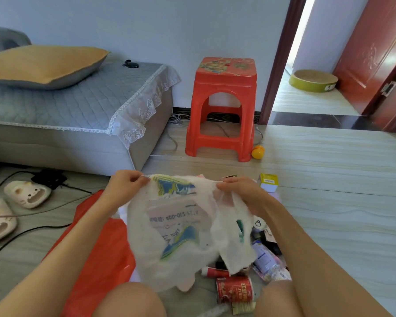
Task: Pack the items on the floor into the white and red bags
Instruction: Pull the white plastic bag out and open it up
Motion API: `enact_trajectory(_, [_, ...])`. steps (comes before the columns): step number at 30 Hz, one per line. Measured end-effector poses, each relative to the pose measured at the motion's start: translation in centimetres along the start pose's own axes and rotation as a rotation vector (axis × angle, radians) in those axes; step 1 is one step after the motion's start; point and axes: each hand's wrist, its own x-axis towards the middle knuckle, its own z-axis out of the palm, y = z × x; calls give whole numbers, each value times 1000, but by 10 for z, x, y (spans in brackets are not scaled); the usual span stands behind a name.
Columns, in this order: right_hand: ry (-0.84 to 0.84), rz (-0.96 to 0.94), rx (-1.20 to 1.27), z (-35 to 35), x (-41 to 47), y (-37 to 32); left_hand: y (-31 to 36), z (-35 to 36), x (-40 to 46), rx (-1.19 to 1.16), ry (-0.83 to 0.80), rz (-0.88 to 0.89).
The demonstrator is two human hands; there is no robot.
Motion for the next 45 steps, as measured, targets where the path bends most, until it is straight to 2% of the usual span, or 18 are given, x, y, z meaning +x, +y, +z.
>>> enact_trajectory(3, [-77,22,137,-9,-1,-3,-22,0,4,-154,-33,-86])
enact_trajectory(5, [-65,8,182,-5,-1,-5,-24,10,2,-84,0,-70])
enact_trajectory(7, [-30,-23,199,1,1,-5,-16,19,-3,-1,69,81])
enact_trajectory(8, [-18,-36,213,4,2,-5,-7,22,-9,-8,77,227])
enact_trajectory(11, [-38,-57,247,13,4,-9,23,38,-25,119,-87,679])
enact_trajectory(13, [-71,-66,307,18,4,-14,38,52,-28,253,-98,787])
enact_trajectory(15, [-73,-65,362,21,5,-16,44,60,-26,285,-6,804])
enact_trajectory(17, [24,-78,247,18,7,-13,45,62,-20,252,55,735])
enact_trajectory(20, [266,-139,-165,15,3,-13,50,57,-13,187,97,411])
enact_trajectory(23, [535,-454,-505,19,-2,-22,57,54,-6,161,173,218])
enact_trajectory(26, [563,-797,-619,34,-11,-33,60,50,-2,46,248,84])
enact_trajectory(29, [494,-952,-717,54,-16,-31,62,49,-9,21,258,20])
enact_trajectory(31, [431,-905,-753,60,-14,-26,64,48,-16,-18,238,-2])
enact_trajectory(34, [304,-674,-988,60,-7,-12,66,45,-25,-180,138,-33])
enact_trajectory(37, [300,-528,-1141,50,2,-3,71,37,-28,-378,50,-64])
enact_trajectory(40, [302,-545,-1078,43,7,-1,71,28,-29,-474,-25,-76])
enact_trajectory(42, [295,-614,-1077,43,7,-1,69,24,-29,-662,-77,-140])
enact_trajectory(45, [397,-723,-1017,44,7,-1,58,22,-25,-778,-1,-208])
